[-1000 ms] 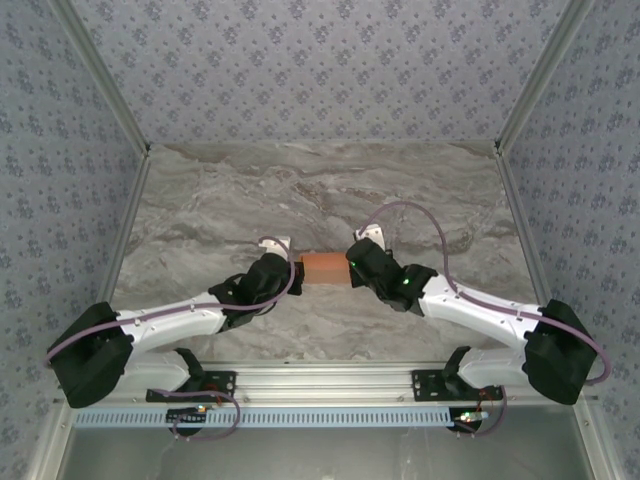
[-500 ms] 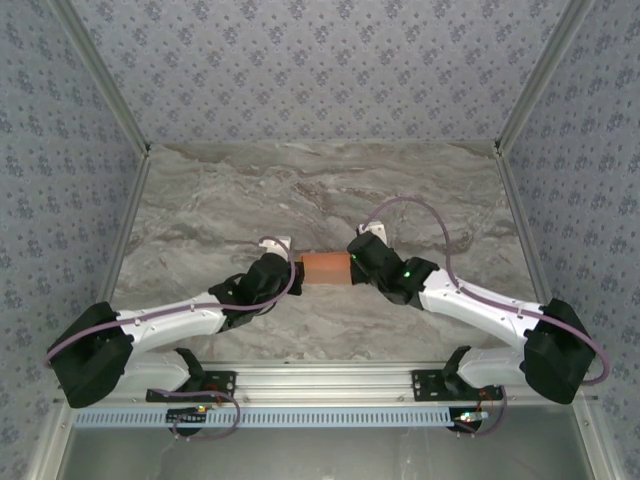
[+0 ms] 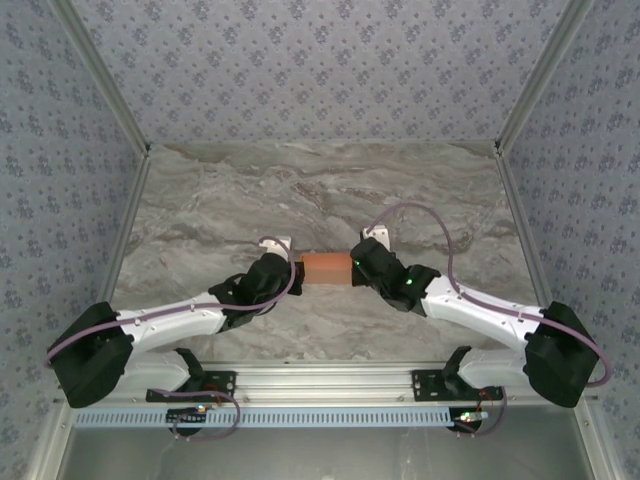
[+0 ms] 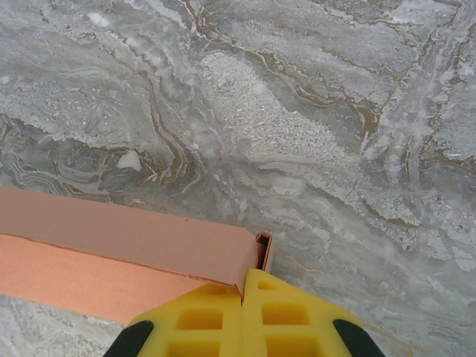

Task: Fold the paper box

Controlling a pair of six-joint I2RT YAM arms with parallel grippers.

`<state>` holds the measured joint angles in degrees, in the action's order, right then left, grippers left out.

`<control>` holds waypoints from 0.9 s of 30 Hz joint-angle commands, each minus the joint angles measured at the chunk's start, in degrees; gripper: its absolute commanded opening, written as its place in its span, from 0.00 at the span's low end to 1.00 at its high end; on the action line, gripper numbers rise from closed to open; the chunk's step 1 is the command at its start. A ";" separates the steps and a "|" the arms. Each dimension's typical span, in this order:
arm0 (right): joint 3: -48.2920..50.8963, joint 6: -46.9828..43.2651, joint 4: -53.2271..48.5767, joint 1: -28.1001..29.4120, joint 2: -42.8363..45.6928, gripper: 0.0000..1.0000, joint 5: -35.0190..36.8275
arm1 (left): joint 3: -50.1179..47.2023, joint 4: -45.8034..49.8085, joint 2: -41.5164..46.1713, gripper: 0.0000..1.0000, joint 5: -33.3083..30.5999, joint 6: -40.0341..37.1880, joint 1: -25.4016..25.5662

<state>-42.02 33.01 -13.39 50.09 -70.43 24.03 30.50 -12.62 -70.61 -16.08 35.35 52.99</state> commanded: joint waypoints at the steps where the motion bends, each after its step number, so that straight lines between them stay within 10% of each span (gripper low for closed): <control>1: 3.33 0.03 -0.80 1.17 -0.06 0.04 0.12 | 0.95 3.39 -0.94 0.00 1.83 -0.73 0.53; 27: 3.34 -0.41 1.15 3.79 0.21 0.04 5.17 | 4.55 10.85 8.39 0.45 1.80 -4.74 0.40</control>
<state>-39.03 32.58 -9.15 53.15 -69.73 29.23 32.69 -3.75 -64.07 -15.27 31.79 53.06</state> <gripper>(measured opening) 0.051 0.443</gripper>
